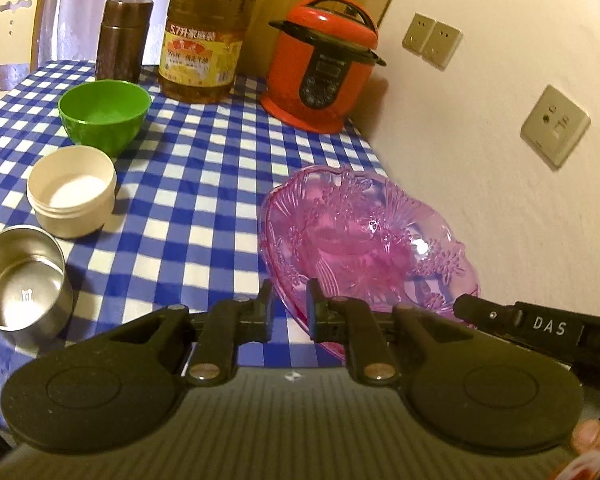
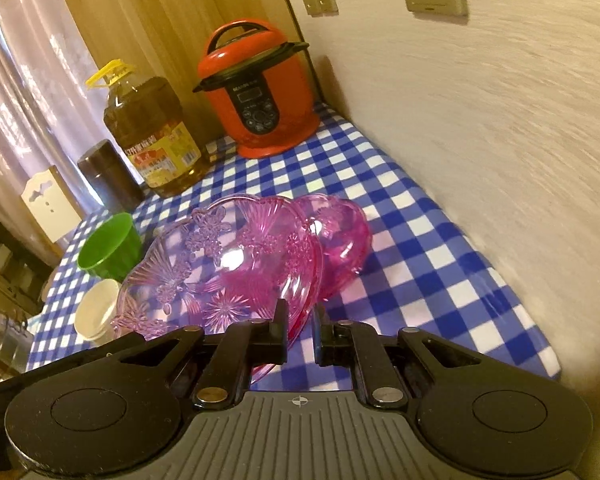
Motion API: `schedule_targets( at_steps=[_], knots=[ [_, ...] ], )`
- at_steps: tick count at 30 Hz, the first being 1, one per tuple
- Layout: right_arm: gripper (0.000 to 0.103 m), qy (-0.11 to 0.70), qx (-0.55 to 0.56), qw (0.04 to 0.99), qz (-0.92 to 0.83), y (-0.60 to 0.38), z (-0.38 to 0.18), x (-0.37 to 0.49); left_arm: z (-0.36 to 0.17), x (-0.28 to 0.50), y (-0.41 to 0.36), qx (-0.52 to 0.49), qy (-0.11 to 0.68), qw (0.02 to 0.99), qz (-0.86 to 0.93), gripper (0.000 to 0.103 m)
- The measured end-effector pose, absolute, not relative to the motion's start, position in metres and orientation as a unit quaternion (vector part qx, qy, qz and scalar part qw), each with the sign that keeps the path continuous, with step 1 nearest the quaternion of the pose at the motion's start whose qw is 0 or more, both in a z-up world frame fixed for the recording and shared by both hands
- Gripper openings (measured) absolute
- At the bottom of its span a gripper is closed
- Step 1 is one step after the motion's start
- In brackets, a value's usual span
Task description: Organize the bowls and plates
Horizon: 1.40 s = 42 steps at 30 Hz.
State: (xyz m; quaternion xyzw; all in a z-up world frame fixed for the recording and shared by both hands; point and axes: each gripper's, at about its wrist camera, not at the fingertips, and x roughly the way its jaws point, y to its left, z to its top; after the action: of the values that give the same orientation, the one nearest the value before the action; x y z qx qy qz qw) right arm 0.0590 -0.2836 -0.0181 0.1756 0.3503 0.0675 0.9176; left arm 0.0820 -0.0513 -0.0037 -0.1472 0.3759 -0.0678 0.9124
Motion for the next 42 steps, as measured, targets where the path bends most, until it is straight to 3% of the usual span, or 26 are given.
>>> schedule_targets(
  at_steps=[23,42],
  knots=[
    [0.012,0.363,0.187,0.912,0.047,-0.306,-0.032,0.056,-0.016,0.099,-0.075,-0.124,0.402,0.903,-0.089,0.014],
    [0.011,0.361,0.186,0.913,0.04,-0.317,-0.05,0.13,-0.036,0.17,-0.095,-0.096,0.41,0.903,-0.08,0.014]
  ],
)
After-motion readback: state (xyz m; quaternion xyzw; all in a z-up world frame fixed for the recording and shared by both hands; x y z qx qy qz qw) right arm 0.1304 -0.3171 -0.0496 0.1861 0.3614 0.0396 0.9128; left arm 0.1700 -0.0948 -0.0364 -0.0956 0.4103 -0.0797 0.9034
